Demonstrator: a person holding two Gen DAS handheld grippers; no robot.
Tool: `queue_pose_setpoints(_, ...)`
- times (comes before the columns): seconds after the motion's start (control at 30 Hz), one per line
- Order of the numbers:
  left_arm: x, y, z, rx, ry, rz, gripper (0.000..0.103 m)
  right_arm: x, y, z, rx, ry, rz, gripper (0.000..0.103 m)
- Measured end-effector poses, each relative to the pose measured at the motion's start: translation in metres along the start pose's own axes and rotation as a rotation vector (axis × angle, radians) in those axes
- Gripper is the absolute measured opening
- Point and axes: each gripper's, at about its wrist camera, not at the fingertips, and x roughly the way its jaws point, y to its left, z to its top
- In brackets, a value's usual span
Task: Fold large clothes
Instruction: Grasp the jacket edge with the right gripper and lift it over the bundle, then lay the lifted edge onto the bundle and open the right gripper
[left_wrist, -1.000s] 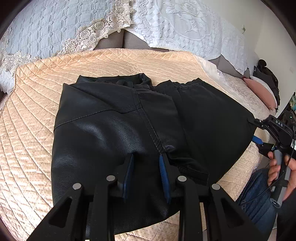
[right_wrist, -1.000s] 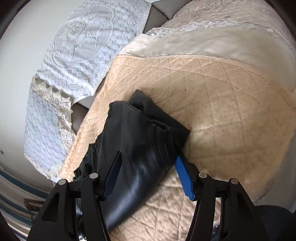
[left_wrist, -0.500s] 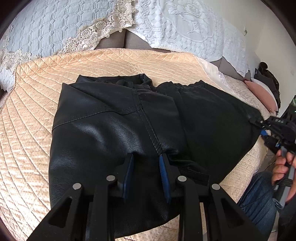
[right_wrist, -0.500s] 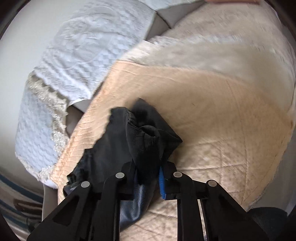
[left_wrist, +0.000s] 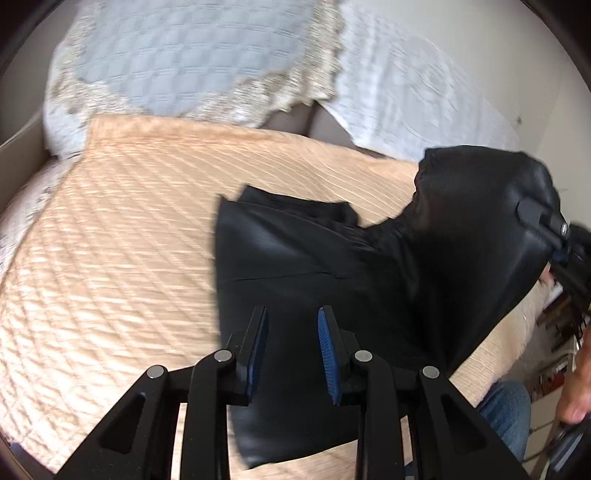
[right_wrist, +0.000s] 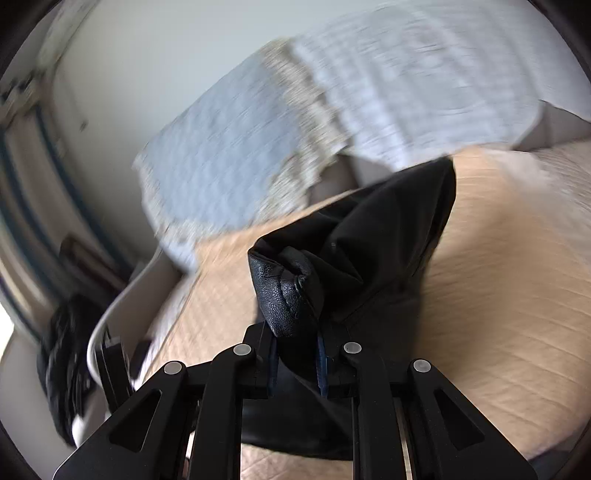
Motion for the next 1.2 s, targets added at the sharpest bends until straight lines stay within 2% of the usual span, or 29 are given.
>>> queue_pose_setpoints(0.13,-0.011,0.044,-0.011,-0.075,0.003,0.065,0.029,0.07,0.029,-0.047,-0.052,0.195,0.078,0.016)
queue_pose_setpoints(0.23,-0.014,0.067,-0.023,-0.114,0.026,0.086,0.028,0.102,0.033,-0.08,-0.085,0.296,0.067,0.017)
queue_pose_setpoints(0.3,-0.015,0.072,-0.028,-0.121,0.029,0.087,0.028,0.103,0.033,-0.086,-0.1,0.289,0.066,0.017)
queue_pose_setpoints(0.4,-0.019,0.073,-0.031,-0.122,0.023,0.071,0.028,0.098,0.033,-0.08,-0.11,0.271,0.074,0.022)
queue_pose_setpoints(0.47,-0.023,0.071,-0.029,-0.117,0.014,0.054,0.028,0.092,0.038,-0.081,-0.146,0.274,0.075,0.029)
queue_pose_setpoints(0.53,-0.029,0.065,-0.026,-0.11,0.0,0.035,0.028,0.081,0.043,-0.081,-0.171,0.27,0.111,0.045)
queue_pose_setpoints(0.63,-0.041,0.059,-0.015,-0.091,-0.03,-0.003,0.029,0.053,0.043,-0.073,-0.173,0.239,0.203,0.047)
queue_pose_setpoints(0.7,-0.047,0.051,-0.008,-0.076,-0.047,-0.043,0.029,0.033,0.035,-0.066,-0.162,0.174,0.214,0.047)
queue_pose_setpoints(0.77,-0.049,0.038,0.0,-0.055,-0.057,-0.09,0.032,0.024,0.022,-0.062,-0.143,0.135,0.171,0.047)
queue_pose_setpoints(0.83,-0.045,0.021,0.008,-0.019,-0.066,-0.132,0.04,0.024,0.004,-0.058,-0.117,0.122,0.094,0.047)
queue_pose_setpoints(0.93,-0.022,0.0,0.012,0.04,-0.048,-0.144,0.041,0.03,-0.018,-0.057,-0.078,0.132,0.018,0.047)
queue_pose_setpoints(0.97,-0.011,-0.004,0.01,0.058,-0.03,-0.127,0.041,0.033,-0.024,-0.056,-0.066,0.131,0.004,0.047)
queue_pose_setpoints(1.0,0.0,-0.006,0.005,0.07,-0.001,-0.081,0.036,0.033,-0.03,-0.056,-0.053,0.132,-0.009,0.046)
queue_pose_setpoints(1.03,0.009,-0.001,-0.002,0.063,0.026,-0.054,0.022,0.037,-0.035,-0.059,-0.042,0.136,-0.018,0.046)
queue_pose_setpoints(1.07,0.016,0.005,-0.01,0.044,0.053,-0.05,0.019,0.04,-0.038,-0.062,-0.038,0.144,-0.024,0.044)
queue_pose_setpoints(1.2,0.013,0.026,-0.037,-0.028,0.052,-0.045,0.018,0.054,-0.042,-0.081,-0.075,0.19,-0.046,0.039)
